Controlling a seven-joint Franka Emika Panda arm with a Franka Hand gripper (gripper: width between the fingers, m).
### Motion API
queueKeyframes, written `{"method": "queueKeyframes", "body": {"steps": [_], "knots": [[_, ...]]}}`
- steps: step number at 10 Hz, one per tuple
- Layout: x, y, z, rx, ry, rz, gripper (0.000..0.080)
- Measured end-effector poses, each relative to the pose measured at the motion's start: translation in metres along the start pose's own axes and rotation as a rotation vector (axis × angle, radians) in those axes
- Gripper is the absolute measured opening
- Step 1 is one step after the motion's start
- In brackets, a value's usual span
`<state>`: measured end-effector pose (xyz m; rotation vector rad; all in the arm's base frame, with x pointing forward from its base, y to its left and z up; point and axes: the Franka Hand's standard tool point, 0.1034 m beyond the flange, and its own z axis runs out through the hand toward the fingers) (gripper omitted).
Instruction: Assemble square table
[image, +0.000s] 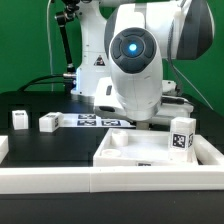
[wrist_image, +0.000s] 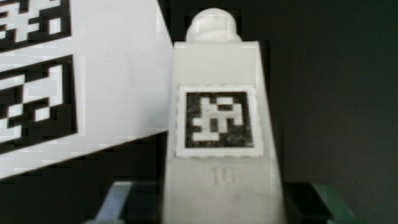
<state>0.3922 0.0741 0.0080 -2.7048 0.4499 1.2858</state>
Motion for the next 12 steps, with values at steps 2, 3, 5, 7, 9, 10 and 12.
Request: {"method": "queueKeyframes", "body": {"steps": [2,3,5,7,9,10,12], "knots": [[0.002,0.006,-0.004,0.008,0.004,0.001,0.0288],[0.001,0.012,-0.011,0.019,0.004,-0.014,0.0288],[-0.006,0.023,-0.038,0.039,-0.010,-0.048,0.0289],[-0.009,0.029,-0.059,0.055,0.033,-0.051,0.0290],[-0.005,0.029,-0.055,0.055,0.061,-0.050,0.0290],[0.000,0.028,-0.059,0.057,0.110,-0.051,0.0290],[0.007,0.031,-0.058,0.060,0.308,-0.050,0.0290]]}}
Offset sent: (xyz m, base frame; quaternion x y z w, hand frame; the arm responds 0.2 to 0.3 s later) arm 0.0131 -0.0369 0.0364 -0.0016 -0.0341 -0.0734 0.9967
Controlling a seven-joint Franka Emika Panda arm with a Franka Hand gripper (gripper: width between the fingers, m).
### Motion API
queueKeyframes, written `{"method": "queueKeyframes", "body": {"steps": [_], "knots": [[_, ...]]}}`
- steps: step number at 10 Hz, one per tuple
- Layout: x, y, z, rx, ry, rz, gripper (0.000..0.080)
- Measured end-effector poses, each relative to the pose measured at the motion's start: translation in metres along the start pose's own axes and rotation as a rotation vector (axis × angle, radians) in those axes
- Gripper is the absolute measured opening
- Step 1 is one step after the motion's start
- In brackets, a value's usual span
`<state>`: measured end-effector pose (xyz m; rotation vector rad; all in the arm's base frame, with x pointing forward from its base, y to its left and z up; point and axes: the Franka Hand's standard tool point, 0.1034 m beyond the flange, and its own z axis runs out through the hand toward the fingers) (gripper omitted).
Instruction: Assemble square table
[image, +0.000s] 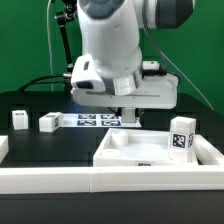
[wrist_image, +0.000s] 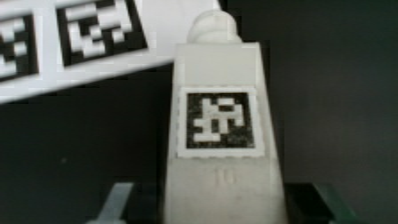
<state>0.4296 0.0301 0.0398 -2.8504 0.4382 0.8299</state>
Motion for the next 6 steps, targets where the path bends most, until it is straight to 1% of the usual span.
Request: {"method": "queueKeyframes", "body": {"steps": [1,2,3,4,5,6], "knots": [[-0.005,0.002,-0.009,0.011,0.048,-0.001,0.0290],[-0.004,-0.001,-0.029,0.030,0.135,-0.009,0.0290],[-0.008,-0.002,-0.041,0.043,0.162,-0.012,0.0290],[-0.003,-0.004,-0.056,0.054,0.222,-0.015,0.0290],[0.000,-0.007,-0.077,0.071,0.278,-0.019,0.0290],[0.006,-0.007,-0.083,0.073,0.367,-0.019,0.0290]]}}
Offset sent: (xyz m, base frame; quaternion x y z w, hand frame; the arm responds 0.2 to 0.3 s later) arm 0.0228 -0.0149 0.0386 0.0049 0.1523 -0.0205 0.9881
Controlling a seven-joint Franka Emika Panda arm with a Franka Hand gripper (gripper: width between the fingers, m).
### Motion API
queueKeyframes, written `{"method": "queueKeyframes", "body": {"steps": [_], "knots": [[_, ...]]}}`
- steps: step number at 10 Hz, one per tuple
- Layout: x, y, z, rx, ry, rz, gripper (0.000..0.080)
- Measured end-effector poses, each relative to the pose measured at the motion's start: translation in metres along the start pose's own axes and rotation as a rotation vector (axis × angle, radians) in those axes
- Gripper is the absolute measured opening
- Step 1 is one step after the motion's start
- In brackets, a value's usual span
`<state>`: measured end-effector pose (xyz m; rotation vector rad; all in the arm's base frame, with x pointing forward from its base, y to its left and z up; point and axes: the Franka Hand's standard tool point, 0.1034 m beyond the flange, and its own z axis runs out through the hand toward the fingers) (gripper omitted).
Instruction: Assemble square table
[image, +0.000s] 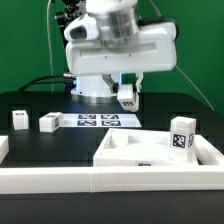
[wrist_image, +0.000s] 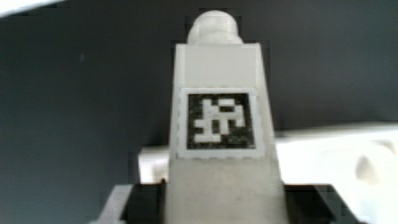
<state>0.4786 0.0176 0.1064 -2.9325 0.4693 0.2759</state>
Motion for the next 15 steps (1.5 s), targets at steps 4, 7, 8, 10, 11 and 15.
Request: {"method": "queueKeyframes", "body": {"steps": [4,7,8,10,11,15], "knots": [[0.009,0.005,-0.002,-0.037,0.266,-0.077,0.0290],[0.027,0.003,-0.031,-0.027,0.285,-0.085,0.0290],[0.027,-0.002,-0.031,-0.029,0.282,-0.079,0.0290],[0.027,-0.001,-0.030,-0.031,0.280,-0.082,0.0290],[0.029,-0.001,-0.031,-0.032,0.301,-0.084,0.0290],[0.056,-0.001,-0.048,-0.048,0.486,-0.128,0.0290]]}}
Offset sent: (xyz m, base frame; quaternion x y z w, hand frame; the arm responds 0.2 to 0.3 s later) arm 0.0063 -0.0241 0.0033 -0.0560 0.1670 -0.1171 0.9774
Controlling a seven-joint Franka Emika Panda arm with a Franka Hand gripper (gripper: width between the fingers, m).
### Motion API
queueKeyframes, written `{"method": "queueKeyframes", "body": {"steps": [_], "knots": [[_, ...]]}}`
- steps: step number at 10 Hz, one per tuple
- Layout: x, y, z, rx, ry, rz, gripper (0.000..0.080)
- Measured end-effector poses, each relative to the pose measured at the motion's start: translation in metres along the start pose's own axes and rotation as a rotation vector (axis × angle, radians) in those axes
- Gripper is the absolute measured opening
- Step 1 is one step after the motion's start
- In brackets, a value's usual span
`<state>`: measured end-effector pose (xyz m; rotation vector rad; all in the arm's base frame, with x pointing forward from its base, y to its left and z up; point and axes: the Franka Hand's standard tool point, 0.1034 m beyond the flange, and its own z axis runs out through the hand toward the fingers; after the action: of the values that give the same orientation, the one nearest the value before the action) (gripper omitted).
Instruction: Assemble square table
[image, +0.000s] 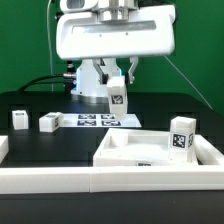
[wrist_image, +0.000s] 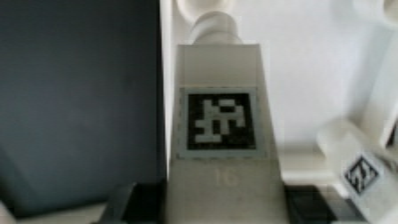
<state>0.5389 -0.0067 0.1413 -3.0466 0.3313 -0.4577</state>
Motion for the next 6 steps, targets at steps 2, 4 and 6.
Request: {"method": "queueKeyframes", "body": {"steps": [2,4,6], "knots": [[-0.002,-0.002,0.000,-0.014,0.112,0.003,0.0290],[-0.006,0.000,0.004,-0.019,0.114,0.001,0.0290],[0.007,0.006,0.009,-0.033,0.142,-0.022,0.0290]]}}
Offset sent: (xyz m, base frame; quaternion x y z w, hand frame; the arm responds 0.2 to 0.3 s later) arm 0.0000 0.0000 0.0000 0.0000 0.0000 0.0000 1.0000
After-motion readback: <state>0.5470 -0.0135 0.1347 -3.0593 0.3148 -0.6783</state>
